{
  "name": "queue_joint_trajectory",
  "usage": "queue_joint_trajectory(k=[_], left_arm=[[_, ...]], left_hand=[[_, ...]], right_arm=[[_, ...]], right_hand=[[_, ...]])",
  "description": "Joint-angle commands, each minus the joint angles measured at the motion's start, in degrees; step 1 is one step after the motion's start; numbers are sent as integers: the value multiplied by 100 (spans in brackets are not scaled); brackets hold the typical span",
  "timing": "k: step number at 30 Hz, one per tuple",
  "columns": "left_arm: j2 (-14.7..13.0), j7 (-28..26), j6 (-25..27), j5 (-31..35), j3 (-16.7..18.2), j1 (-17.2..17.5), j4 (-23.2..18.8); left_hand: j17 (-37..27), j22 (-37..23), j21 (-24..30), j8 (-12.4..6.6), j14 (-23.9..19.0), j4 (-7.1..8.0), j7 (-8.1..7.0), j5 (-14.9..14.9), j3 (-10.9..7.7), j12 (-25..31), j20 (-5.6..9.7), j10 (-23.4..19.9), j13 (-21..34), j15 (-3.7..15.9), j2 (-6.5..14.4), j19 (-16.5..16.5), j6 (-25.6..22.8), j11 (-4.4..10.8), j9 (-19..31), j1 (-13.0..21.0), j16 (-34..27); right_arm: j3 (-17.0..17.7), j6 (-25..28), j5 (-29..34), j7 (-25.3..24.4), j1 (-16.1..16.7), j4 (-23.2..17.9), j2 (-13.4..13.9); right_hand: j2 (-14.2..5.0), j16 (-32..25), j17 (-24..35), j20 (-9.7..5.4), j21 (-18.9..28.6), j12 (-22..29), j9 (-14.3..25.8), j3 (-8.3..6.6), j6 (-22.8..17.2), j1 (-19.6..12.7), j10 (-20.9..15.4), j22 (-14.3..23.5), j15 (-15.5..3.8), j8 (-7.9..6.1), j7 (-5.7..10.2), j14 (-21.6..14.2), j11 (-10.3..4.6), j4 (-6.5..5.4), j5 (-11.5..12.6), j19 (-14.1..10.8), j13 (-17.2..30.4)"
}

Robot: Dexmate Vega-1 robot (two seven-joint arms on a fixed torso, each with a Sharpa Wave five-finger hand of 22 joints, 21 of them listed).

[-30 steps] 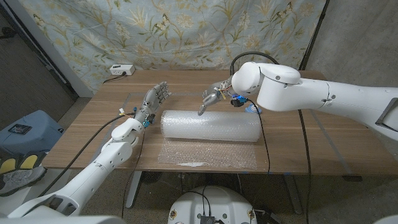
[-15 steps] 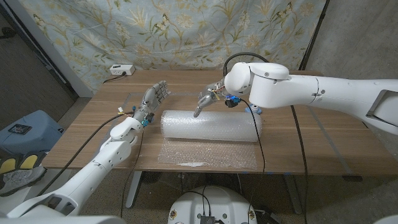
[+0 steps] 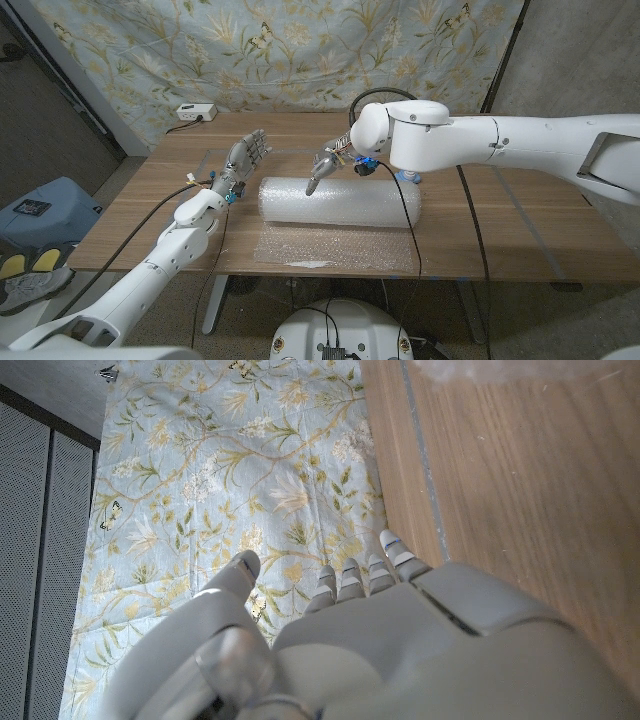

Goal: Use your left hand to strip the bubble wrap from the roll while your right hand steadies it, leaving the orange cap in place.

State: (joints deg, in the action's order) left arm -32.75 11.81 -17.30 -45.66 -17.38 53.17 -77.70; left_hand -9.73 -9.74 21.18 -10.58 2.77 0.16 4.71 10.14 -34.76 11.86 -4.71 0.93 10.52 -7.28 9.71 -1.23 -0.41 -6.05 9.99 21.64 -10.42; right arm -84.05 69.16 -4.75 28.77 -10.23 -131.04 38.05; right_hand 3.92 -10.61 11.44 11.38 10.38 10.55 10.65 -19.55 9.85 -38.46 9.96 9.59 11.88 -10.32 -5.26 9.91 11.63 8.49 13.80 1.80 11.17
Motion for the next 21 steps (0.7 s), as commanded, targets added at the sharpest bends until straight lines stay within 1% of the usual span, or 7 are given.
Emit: queue_joint_trajectory(k=[1, 3, 7, 10, 11, 17, 21], left_arm=[[-31, -57, 35, -50, 47, 117, -121], [-36, -107, 60, -33, 43, 123, -145], [-25, -52, 65, -50, 30, 98, -120], [-32, -81, 108, -39, 16, 91, -139], [-32, -93, 122, -34, 11, 87, -138], [-35, -55, 188, -43, -16, 42, -93], [-26, -86, 223, -31, -29, 11, -79]], left_hand=[[-29, -17, -15, 2, -7, 5, 22, 6, -50, -9, -20, 2, 30, -38, 41, -32, -27, -42, 26, -26, -8], [-28, -17, -18, 1, -9, 3, 25, 6, -52, -8, -19, -1, 30, -41, 41, -34, -30, -40, 26, -25, -8], [-28, -18, -25, 0, -9, 5, 26, 6, -54, -7, -21, -5, 30, -41, 42, -36, -34, -44, 26, -27, -8], [-27, -18, -31, -1, -12, 2, 31, 7, -56, -7, -24, -4, 30, -40, 42, -37, -38, -48, 27, -25, -9], [-27, -18, -33, -2, -13, 2, 30, 7, -57, -7, -21, -5, 30, -40, 42, -40, -40, -50, 27, -26, -9], [-26, -18, -44, -2, -12, 1, 30, 7, -59, -4, -21, -14, 30, -40, 42, -44, -43, -55, 27, -27, -9], [-26, -18, -52, -6, -16, 0, 41, 8, -61, -4, -26, -15, 30, -46, 42, -48, -54, -52, 27, -27, -10]], right_arm=[[-359, 52, -287, -79, -356, 134, -179], [-447, 34, -313, -55, -447, 189, -216], [-558, 3, -339, -78, -541, 275, -255], [-633, -9, -355, -92, -603, 358, -300], [-648, -32, -357, -101, -610, 386, -309], [-878, -125, -301, -54, -784, 592, -435], [-995, -193, -249, 6, -875, 702, -499]], right_hand=[[119, -23, 6, 22, 26, 8, 12, 65, 1036, -15, 1115, 20, 36, 20, 83, 806, -8, 7, 59, 33, -4], [167, -25, 3, -27, 23, 11, 11, 102, 1140, -60, 1157, 20, 30, 22, 160, 836, -28, 18, 91, 57, -9], [219, -24, -2, -61, 26, -6, 10, 153, 1321, -160, 1294, 21, 23, 25, 212, 899, -41, 30, 152, 85, -16], [239, -22, -3, -63, 26, -10, 9, 185, 1492, -219, 1374, 21, 25, 43, 196, 942, -55, 27, 191, 109, -20], [248, -20, -4, -106, 22, -11, 9, 200, 1549, -238, 1404, 22, 23, 45, 209, 962, -92, 25, 207, 127, -21], [333, -20, -7, -218, 22, -14, 8, 312, 1962, -335, 1583, 24, -45, 68, 241, 1066, -180, 12, 307, 201, -29], [355, -18, -8, -250, 18, -21, 8, 355, 2108, -383, 1674, 24, -64, 64, 220, 1113, -218, 9, 354, 241, -33]])
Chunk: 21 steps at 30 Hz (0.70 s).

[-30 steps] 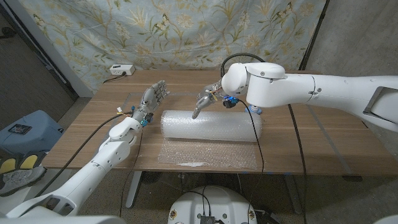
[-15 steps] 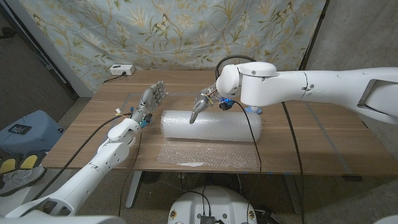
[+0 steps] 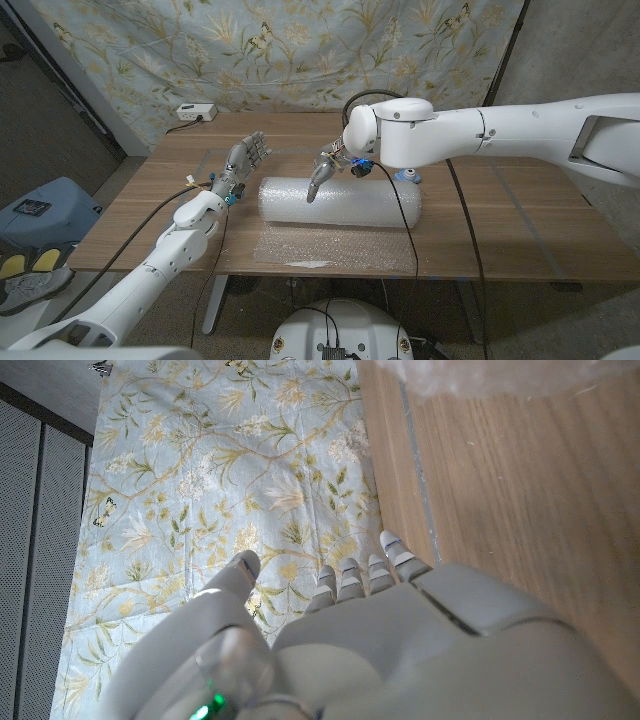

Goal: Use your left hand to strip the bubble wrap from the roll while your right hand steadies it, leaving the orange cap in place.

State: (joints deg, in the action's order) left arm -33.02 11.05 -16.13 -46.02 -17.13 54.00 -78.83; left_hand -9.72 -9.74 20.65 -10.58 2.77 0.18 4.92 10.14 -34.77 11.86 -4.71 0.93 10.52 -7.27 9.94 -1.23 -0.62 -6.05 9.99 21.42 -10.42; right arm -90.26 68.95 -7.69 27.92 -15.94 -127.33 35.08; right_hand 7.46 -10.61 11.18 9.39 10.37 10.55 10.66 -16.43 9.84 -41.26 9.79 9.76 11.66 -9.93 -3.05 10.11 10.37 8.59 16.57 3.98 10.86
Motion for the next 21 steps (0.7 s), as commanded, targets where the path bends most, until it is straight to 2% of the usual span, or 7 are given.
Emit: queue_joint_trajectory(k=[1, 21], left_arm=[[0, -12, 118, 7, -58, -82, 39], [15, -15, 248, 11, -100, -184, 106]], left_hand=[[-26, -19, -2, -6, -17, -2, 18, 8, -61, -4, -26, -17, 30, -47, 21, -49, -34, -59, 27, -5, -10], [-23, -20, -36, -10, -28, -11, 27, 10, -69, -1, -25, -31, 31, -42, 30, -71, -59, -55, 28, 1, -12]], right_arm=[[-428, -173, 59, 124, -352, 363, -237], [-918, -135, 160, 134, -491, 697, -580]], right_hand=[[5, -19, 19, -53, 20, -22, 7, 53, 2144, -117, 1715, 8, -39, 21, -9, 1103, -94, -1, 90, 30, -3], [48, -30, 15, -35, 37, -15, 5, 180, 2319, -214, 1880, 8, -15, -23, -12, 1167, -79, -26, 215, 43, -15]])
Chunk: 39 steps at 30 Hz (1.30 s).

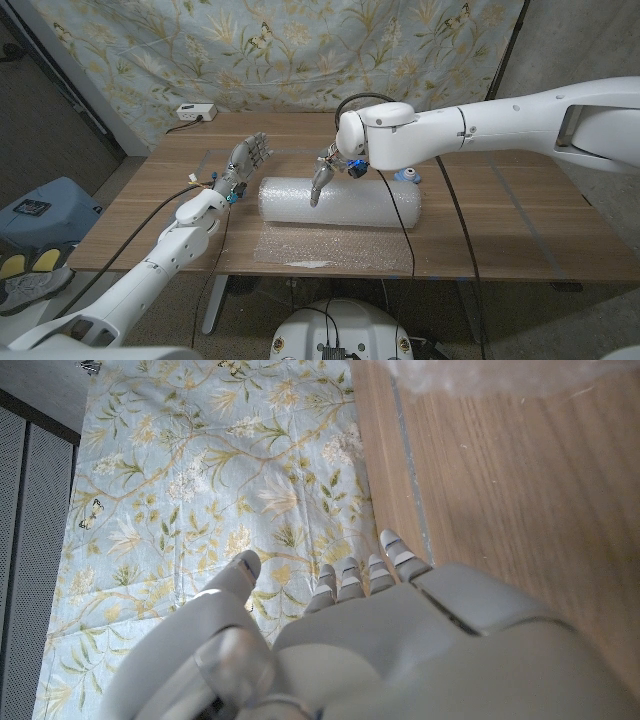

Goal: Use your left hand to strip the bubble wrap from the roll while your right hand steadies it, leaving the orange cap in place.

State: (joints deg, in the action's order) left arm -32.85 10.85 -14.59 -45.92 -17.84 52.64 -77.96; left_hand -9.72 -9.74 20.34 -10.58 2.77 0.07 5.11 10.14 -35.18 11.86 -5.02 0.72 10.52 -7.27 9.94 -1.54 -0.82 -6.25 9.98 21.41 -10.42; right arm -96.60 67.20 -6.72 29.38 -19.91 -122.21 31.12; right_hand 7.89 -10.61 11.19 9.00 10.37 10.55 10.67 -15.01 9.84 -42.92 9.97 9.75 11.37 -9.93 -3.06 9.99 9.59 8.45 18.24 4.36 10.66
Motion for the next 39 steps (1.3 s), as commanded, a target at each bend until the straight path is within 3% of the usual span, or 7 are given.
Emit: queue_joint_trajectory(k=[1, 13, 27, 39], left_arm=[[-6, -4, 111, 0, -30, -46, 10], [-39, 46, 180, 2, -53, -74, 34], [-93, 74, 224, -23, -33, -41, 2], [-77, 59, 223, -26, -33, -35, -6]], left_hand=[[-23, -20, -7, -9, -29, -1, 6, 10, -29, 0, 3, -12, 31, -43, 31, -39, -38, -33, 28, 2, -13], [-21, -21, -40, -34, -28, -12, 30, 13, -33, -4, 2, -6, 31, -47, 35, -50, -118, -32, 28, 9, -10], [-20, -22, -70, -40, -41, -20, 46, 13, -31, 6, 6, -35, 33, -46, 40, -64, -172, -61, 30, 14, -14], [-19, -23, -83, -35, -46, -26, 39, 15, -33, 5, 1, -38, 33, -51, 43, -82, -176, -66, 31, 20, -15]], right_arm=[[-306, 68, 68, -26, -102, 190, -201], [-455, 140, 4, -163, -130, 288, -307], [-456, 6, 44, -394, 99, 331, -161], [-450, -60, 55, -306, 203, 407, -167]], right_hand=[[6, -31, 13, 4, 39, -14, 4, 46, 2326, -50, 1868, 8, 9, -24, -5, 1181, -4, -14, 55, 2, 5], [5, -41, 12, 35, 50, -1, 3, 125, 2359, -59, 1918, 8, 28, -46, 24, 1194, 17, -47, 118, -14, 0], [0, -60, 14, 140, 77, 20, 2, 219, 2406, -42, 1926, 8, 31, -54, 78, 1178, 32, -91, 181, -96, -4], [-6, -78, 24, 150, 78, 31, 3, 320, 2425, 44, 1927, 8, 29, -65, 79, 1161, 23, -158, 228, -125, -6]])
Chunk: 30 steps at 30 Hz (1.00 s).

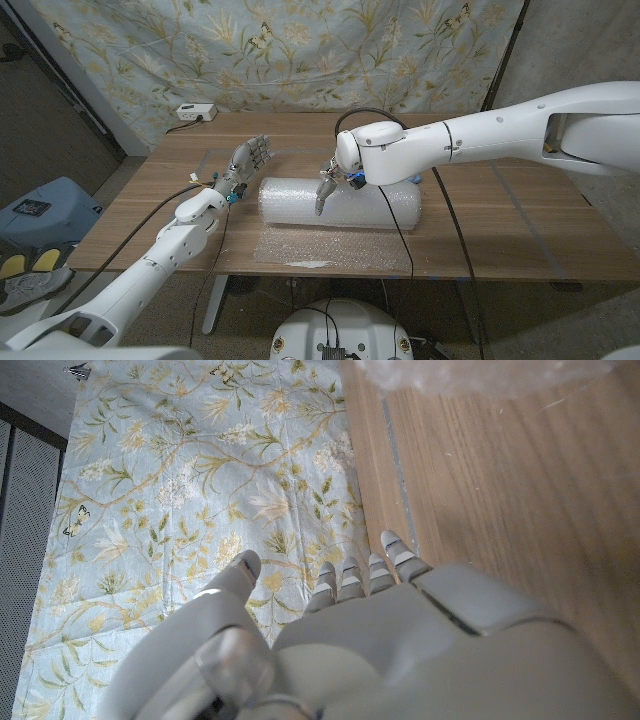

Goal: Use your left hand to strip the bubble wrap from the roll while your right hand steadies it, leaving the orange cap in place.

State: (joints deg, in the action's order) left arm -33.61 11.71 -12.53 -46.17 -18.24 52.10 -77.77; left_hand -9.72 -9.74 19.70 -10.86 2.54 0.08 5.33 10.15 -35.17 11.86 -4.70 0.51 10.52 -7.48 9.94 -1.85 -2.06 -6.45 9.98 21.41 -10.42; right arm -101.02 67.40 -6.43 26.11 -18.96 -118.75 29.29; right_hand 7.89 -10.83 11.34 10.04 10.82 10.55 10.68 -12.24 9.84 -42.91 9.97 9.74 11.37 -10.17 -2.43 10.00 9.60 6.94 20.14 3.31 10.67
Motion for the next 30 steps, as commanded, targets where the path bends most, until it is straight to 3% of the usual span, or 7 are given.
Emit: queue_joint_trajectory(k=[1, 9, 12, 14, 26, 28, 30], left_arm=[[4, -1, 7, -16, 10, 19, -20], [-9, -109, 30, -9, 24, 84, -132], [-15, -114, 42, -9, 20, 90, -150], [-9, -88, 34, -20, 18, 90, -144], [-5, -193, 65, -3, 6, 142, -233], [1, -196, 54, -3, 6, 150, -235], [-4, -222, 70, 3, 3, 159, -256]], left_hand=[[-20, -24, -21, -6, -25, -27, 17, 15, -34, 6, -29, -19, 34, -33, 45, -52, -51, -45, 31, 19, -15], [-21, -24, -34, -4, -31, -29, 8, 16, -36, 6, -37, -22, 34, -35, 48, -58, -61, -37, 32, 22, -16], [-20, -25, -37, -2, -36, -33, 7, 18, -41, 13, -37, -40, 35, -37, 52, -70, -63, -38, 32, 28, -17], [-20, -25, -41, -3, -39, -35, 5, 19, -44, 14, -39, -44, 35, -37, 56, -72, -67, -39, 32, 31, -18], [-25, -26, -61, -5, -76, -29, -4, 24, -58, 22, -58, -70, 37, -70, 51, -94, -96, -46, 34, 29, -28], [-25, -26, -63, -6, -81, -31, -5, 26, -63, 28, -66, -86, 38, -74, 52, -107, -103, -46, 34, 31, -29], [-24, -26, -66, -7, -94, -32, -7, 27, -67, 32, -68, -96, 38, -71, 51, -111, -109, -46, 34, 33, -32]], right_arm=[[2, -92, 30, 16, 126, 56, 33], [0, -210, 102, 75, 187, 82, 77], [-38, -233, 145, 155, 153, 117, 40], [-48, -225, 192, 149, 156, 106, 40], [-155, -253, 401, 250, 93, 93, 25], [-208, -234, 455, 256, 74, 99, 7], [-252, -219, 512, 240, 66, 96, 1]], right_hand=[[-8, -55, 9, 47, 33, 31, 2, 47, 2424, 47, 1927, 9, 31, -43, 16, 1162, 21, -10, 40, -19, -7], [-32, -66, 12, 82, 39, 41, 3, 98, 2403, 79, 1917, 9, 46, -59, 16, 1144, 52, -44, 72, -53, -7], [-68, -106, 20, 84, 47, 115, 4, 143, 2371, 94, 1743, 9, 33, -76, 21, 1048, 97, -71, 109, -100, 7], [-48, -174, 38, 13, 78, 260, 17, 258, 2172, 55, 1421, 11, 5, -146, 52, 851, 101, -66, 183, -269, 104], [-197, -398, 186, -277, 121, 476, 88, 394, 1932, 19, 1225, 23, -117, -224, -224, 369, 151, -127, 297, -557, 436], [-223, -446, 225, -359, 123, 528, 100, 418, 1907, 8, 1183, 24, -153, -231, -242, 278, 148, -135, 309, -604, 508], [-262, -526, 304, -548, 120, 621, 116, 457, 1881, -6, 1129, 27, -287, -232, -248, 139, 126, -149, 325, -653, 635]])
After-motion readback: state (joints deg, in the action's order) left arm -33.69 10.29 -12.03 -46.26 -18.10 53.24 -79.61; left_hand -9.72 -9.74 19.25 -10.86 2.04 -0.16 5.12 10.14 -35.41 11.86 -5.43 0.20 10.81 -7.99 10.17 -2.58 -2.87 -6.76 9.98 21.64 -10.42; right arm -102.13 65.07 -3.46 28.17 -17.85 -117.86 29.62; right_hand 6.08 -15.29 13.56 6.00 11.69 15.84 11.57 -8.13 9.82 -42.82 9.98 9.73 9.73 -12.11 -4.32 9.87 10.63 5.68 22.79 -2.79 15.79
